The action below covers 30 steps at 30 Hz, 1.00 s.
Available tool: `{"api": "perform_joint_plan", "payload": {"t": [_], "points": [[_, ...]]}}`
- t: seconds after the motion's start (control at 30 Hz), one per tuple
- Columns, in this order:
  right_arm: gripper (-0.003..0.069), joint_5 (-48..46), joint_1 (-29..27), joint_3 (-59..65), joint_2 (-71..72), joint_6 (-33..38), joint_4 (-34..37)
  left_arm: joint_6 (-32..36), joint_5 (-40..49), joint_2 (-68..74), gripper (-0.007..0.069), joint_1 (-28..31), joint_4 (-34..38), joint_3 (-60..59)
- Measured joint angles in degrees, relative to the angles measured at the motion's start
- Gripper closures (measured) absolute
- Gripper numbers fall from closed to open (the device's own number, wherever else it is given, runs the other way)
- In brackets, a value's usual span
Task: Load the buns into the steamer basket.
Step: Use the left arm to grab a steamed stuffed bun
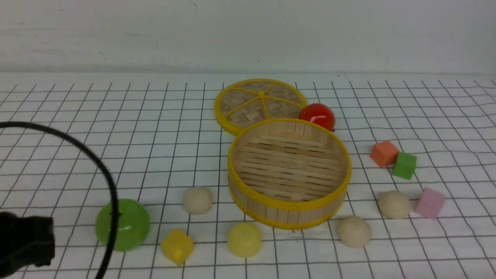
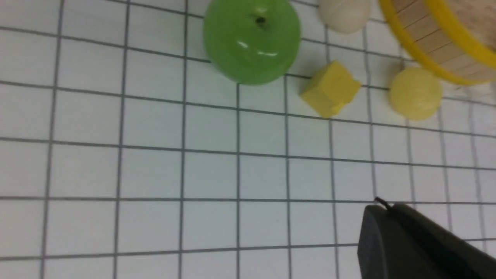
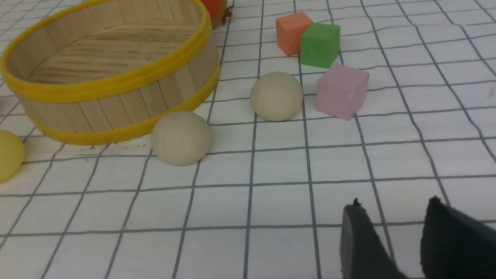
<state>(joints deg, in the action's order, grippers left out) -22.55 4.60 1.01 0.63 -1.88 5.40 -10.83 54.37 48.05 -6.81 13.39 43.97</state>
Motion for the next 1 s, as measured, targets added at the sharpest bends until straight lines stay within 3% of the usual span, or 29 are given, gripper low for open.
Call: {"api": "perform_joint_plan", "payload": {"t": [0.13,0.4,0.67,0.77,1.0], "points": [[0.042,0.0,0.0,0.0,0.0,0.0,0.07,4.2,-3.74,10.44,0.0638,-1.36,1.64,2.41],[0.042,0.0,0.0,0.0,0.0,0.0,0.02,5.22,-6.87,28.35,0.0638,-15.48,0.13,11.32],[0.042,0.0,0.0,0.0,0.0,0.0,0.02,5.22,-10.65,44.34,0.0634,-17.02,-3.41,23.0],[0.042,0.0,0.0,0.0,0.0,0.0,0.02,5.22,-10.89,47.63,0.0606,-16.74,-4.46,26.21],[0.042,0.0,0.0,0.0,0.0,0.0,0.02,5.22,-11.0,56.54,0.0428,-16.68,-7.84,31.92]]}}
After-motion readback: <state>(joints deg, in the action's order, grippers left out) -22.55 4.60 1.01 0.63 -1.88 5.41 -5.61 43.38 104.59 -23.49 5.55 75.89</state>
